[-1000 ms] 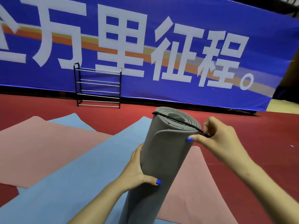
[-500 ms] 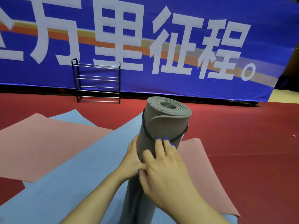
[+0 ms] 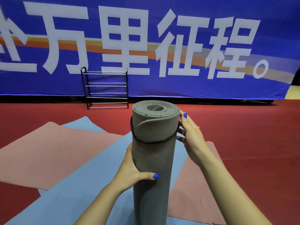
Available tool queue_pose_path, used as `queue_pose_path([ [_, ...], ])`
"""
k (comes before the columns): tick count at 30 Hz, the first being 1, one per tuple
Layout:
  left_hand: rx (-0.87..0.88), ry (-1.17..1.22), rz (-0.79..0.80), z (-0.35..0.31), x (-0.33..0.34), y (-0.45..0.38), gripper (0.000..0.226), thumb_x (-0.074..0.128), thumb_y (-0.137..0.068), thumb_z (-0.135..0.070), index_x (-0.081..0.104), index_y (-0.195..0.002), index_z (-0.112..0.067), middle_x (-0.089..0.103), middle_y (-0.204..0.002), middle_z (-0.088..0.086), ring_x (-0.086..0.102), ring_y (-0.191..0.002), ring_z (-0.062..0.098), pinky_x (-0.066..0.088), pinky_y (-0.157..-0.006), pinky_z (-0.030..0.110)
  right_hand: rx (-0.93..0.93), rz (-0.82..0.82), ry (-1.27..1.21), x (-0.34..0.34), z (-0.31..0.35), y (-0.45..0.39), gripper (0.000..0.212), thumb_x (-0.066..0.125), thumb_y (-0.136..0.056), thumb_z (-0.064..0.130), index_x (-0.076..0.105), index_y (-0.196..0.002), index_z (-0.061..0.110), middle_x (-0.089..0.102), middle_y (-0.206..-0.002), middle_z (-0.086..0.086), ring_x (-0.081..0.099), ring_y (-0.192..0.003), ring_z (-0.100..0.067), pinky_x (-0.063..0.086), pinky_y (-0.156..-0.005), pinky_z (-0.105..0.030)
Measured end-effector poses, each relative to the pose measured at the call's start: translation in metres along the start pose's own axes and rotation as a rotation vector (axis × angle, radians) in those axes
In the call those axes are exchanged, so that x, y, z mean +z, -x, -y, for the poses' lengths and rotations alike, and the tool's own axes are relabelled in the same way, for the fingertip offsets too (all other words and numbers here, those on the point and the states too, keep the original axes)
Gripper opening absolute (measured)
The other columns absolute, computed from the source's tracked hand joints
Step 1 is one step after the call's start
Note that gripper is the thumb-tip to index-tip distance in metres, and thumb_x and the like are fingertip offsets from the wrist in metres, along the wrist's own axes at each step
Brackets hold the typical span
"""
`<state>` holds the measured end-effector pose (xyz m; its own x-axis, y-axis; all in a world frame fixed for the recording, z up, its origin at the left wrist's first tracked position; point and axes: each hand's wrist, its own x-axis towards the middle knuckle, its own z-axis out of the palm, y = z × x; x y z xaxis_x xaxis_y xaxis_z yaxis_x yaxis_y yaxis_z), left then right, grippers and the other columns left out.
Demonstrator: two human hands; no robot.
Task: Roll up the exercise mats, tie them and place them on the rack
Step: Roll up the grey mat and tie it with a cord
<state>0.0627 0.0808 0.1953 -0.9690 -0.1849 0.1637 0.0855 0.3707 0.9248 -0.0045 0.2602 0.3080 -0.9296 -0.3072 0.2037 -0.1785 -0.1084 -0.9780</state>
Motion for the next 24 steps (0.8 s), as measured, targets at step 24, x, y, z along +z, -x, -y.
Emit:
queue_pose_path([
  [24,-0.006,-0.055,0.007,0.006,-0.005,-0.002,0.136,0.086,-0.037,-0.061,0.007,-0.146,-0.043,0.025,-0.145,-0.024,0.037,-0.129,0.004,0.040,-0.106,0.032,0.388,0.100,0.326,-0.023,0.039,-0.050,0.032,0.061,-0.089,0.009,0.062,-0.057,0.005,0.052,-0.042,0.001,0.050,-0.034,-0.007,0.054,-0.073,-0.035],
])
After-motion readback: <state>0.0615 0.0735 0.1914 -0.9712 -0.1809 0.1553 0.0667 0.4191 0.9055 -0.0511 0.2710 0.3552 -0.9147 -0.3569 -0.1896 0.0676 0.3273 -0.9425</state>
